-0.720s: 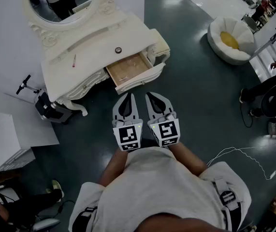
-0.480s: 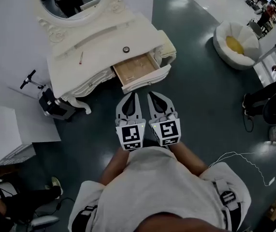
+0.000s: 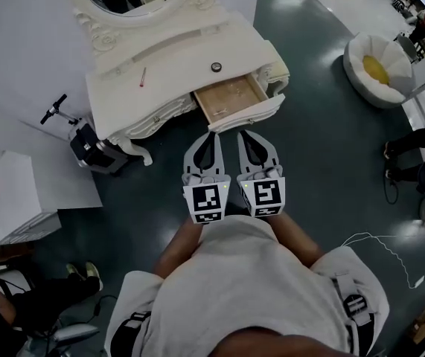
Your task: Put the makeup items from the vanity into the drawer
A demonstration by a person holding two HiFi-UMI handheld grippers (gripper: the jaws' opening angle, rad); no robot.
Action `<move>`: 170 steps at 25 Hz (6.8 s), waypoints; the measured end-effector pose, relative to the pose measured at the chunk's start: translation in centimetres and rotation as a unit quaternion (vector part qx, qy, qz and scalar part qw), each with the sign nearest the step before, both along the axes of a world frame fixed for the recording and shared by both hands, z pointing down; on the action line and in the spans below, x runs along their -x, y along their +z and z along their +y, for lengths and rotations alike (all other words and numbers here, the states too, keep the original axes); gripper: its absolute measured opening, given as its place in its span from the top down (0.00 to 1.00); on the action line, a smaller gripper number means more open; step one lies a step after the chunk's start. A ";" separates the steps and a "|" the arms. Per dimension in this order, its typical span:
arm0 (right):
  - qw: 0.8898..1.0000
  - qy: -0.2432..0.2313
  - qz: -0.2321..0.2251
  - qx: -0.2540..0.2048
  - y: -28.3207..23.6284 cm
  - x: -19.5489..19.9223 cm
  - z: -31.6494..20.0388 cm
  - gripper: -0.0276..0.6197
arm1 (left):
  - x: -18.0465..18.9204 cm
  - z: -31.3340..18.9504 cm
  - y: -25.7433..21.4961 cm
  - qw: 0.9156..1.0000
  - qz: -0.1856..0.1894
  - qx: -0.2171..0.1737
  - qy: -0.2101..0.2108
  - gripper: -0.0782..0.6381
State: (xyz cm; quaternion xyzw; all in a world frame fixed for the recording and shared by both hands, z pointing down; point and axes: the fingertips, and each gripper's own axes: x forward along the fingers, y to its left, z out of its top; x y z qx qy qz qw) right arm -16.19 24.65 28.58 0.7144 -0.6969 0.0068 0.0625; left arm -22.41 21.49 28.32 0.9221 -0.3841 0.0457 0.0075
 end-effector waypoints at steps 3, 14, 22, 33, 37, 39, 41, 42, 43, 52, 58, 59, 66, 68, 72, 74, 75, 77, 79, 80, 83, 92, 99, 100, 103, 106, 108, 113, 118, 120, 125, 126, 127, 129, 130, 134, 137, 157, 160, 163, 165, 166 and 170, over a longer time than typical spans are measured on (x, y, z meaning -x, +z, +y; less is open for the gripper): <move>1.000 0.019 0.006 0.014 0.8 -0.1 -0.4 0.93 | 0.6 -0.7 1.0 1.000 0.005 0.015 0.003 0.88; 0.996 0.030 0.025 0.075 4.1 -1.4 -3.9 0.93 | -0.6 -4.2 4.3 0.998 0.002 0.067 0.017 0.88; 0.994 -0.028 0.034 0.096 5.9 -2.7 -11.0 0.93 | -3.0 -11.0 5.4 0.997 -0.006 0.072 -0.008 0.88; 0.985 -0.082 -0.003 0.149 10.0 -9.9 -19.7 0.93 | -9.5 -18.6 8.9 0.992 -0.067 0.106 -0.033 0.88; 0.977 -0.121 -0.015 0.174 11.9 -11.9 -21.7 0.93 | -12.3 -20.3 9.8 0.989 -0.070 0.127 -0.033 0.88; 0.969 -0.148 -0.008 0.196 13.7 -12.6 -22.6 0.93 | -13.1 -21.0 10.6 0.987 -0.082 0.133 -0.038 0.88; 0.965 -0.155 0.002 0.210 15.3 -13.9 -23.5 0.93 | -13.6 -21.2 11.6 0.985 -0.103 0.135 -0.041 0.88; 0.965 -0.153 0.002 0.214 15.9 -14.5 -23.8 0.93 | -13.8 -21.3 12.0 0.983 -0.115 0.135 -0.041 0.88; 0.965 -0.150 -0.002 0.217 16.2 -15.1 -24.0 0.93 | -13.9 -21.3 12.2 0.982 -0.126 0.135 -0.041 0.88; 0.963 -0.118 -0.038 0.237 18.9 -18.5 -25.5 0.93 | -16.2 -22.5 15.3 0.971 -0.180 0.154 0.003 0.88; 0.957 -0.094 -0.058 0.268 20.9 -18.5 -25.9 0.93 | -17.8 -25.0 16.6 0.967 -0.195 0.156 0.056 0.88; 0.956 -0.092 -0.059 0.272 21.0 -18.7 -26.1 0.93 | -18.2 -25.5 16.9 0.965 -0.200 0.156 0.062 0.88; 0.952 -0.057 -0.077 0.289 22.5 -19.9 -27.4 0.93 | -19.5 -28.3 19.8 0.952 -0.240 0.163 0.103 0.88; 0.952 -0.059 -0.085 0.287 22.6 -19.0 -27.8 0.93 | -19.9 -29.0 20.8 0.945 -0.259 0.161 0.117 0.88; 0.950 -0.068 -0.100 0.287 22.4 -16.7 -28.1 0.93 | -20.4 -30.0 22.4 0.934 -0.269 0.178 0.150 0.88; 0.950 -0.056 -0.107 0.288 22.5 -16.9 -28.4 0.93 | -20.8 -30.5 23.4 0.926 -0.287 0.185 0.162 0.88; 0.950 -0.045 -0.111 0.288 22.6 -17.2 -28.4 0.93 | -21.0 -30.8 23.9 0.921 -0.300 0.183 0.169 0.88; 0.950 -0.019 -0.118 0.288 22.9 -18.1 -28.4 0.93 | -21.4 -31.3 24.8 0.913 -0.320 0.174 0.182 0.88; 0.949 0.002 -0.127 0.288 23.4 -18.6 -28.4 0.93 | -21.7 -31.6 25.6 0.908 -0.330 0.168 0.194 0.88; 0.948 0.010 -0.133 0.288 23.7 -18.8 -28.4 0.93 | -21.7 -31.7 26.0 0.905 -0.337 0.169 0.199 0.88; 0.945 0.033 -0.152 0.289 24.8 -19.2 -28.5 0.93 | -21.6 -31.8 27.5 0.887 -0.369 0.170 0.220 0.88; 0.937 0.089 -0.192 0.278 27.3 -20.2 -28.9 0.93 | -21.9 -33.4 30.3 0.855 -0.424 0.144 0.263 0.88; 0.935 0.099 -0.190 0.282 27.6 -21.0 -28.7 0.93 | -22.2 -34.2 32.2 0.843 -0.439 0.158 0.268 0.67; 0.935 0.097 -0.189 0.284 27.8 -21.0 -28.6 0.93 | -22.2 -34.4 32.4 0.843 -0.440 0.161 0.265 0.65; 0.933 0.097 -0.189 0.289 28.3 -21.2 -28.5 0.93 | -22.4 -35.1 33.0 0.840 -0.443 0.169 0.265 0.61; 0.932 0.105 -0.188 0.290 28.6 -21.8 -28.9 0.93 | -22.5 -36.1 33.7 0.835 -0.446 0.177 0.268 0.60; 0.932 0.112 -0.189 0.289 28.7 -22.0 -29.2 0.93 | -22.3 -36.7 34.4 0.830 -0.450 0.188 0.271 0.59; 0.928 0.119 -0.196 0.294 29.2 -21.6 -29.4 0.93 | -22.2 -37.5 35.4 0.813 -0.461 0.210 0.287 0.58; 0.925 0.111 -0.192 0.309 29.5 -20.8 -29.3 0.93 | -22.6 -37.0 35.8 0.798 -0.461 0.230 0.314 0.58; 0.925 0.110 -0.185 0.313 29.3 -20.9 -29.2 0.93 | -22.8 -36.8 35.8 0.795 -0.458 0.231 0.323 0.58; 0.924 0.109 -0.173 0.323 28.5 -21.2 -29.0 0.93 | -22.8 -37.0 35.8 0.797 -0.450 0.236 0.327 0.58; 0.924 0.107 -0.171 0.326 28.4 -21.2 -28.9 0.93 | -22.7 -37.1 35.9 0.798 -0.449 0.235 0.325 0.58; 0.923 0.104 -0.169 0.329 28.4 -21.1 -28.8 0.93 | -22.6 -37.1 35.9 0.799 -0.449 0.237 0.321 0.58; 0.923 0.095 -0.165 0.335 28.3 -21.0 -28.7 0.93 | -22.4 -37.2 35.9 0.803 -0.447 0.245 0.309 0.58; 0.923 0.091 -0.163 0.337 28.3 -20.9 -28.7 0.93 | -22.3 -37.3 35.8 0.806 -0.445 0.248 0.302 0.59; 0.923 0.071 -0.155 0.344 28.1 -20.6 -28.8 0.93 | -22.3 -37.3 35.6 0.817 -0.435 0.255 0.278 0.59; 0.925 0.052 -0.147 0.345 27.9 -20.1 -29.0 0.93 | -21.8 -37.0 35.4 0.824 -0.426 0.264 0.265 0.59; 0.929 0.007 -0.121 0.350 27.2 -19.9 -29.2 0.93 | -21.2 -35.5 34.7 0.851 -0.384 0.278 0.225 0.60; 0.929 0.004 -0.118 0.351 27.2 -19.7 -28.9 0.93 | -21.3 -35.4 34.4 0.859 -0.376 0.270 0.219 0.60; 0.929 0.002 -0.115 0.353 27.3 -19.7 -28.7 0.93 | -21.4 -35.3 34.2 0.868 -0.363 0.265 0.210 0.60; 0.928 -0.001 -0.114 0.354 27.3 -19.6 -28.5 0.93 | -21.2 -35.1 34.2 0.871 -0.358 0.265 0.206 0.60; 0.928 -0.003 -0.113 0.354 27.3 -19.6 -28.4 0.93 | -21.2 -35.1 34.1 0.873 -0.356 0.264 0.204 0.60; 0.929 -0.006 -0.108 0.355 27.0 -19.5 -28.2 0.93 | -21.3 -35.0 33.5 0.881 -0.345 0.258 0.194 0.60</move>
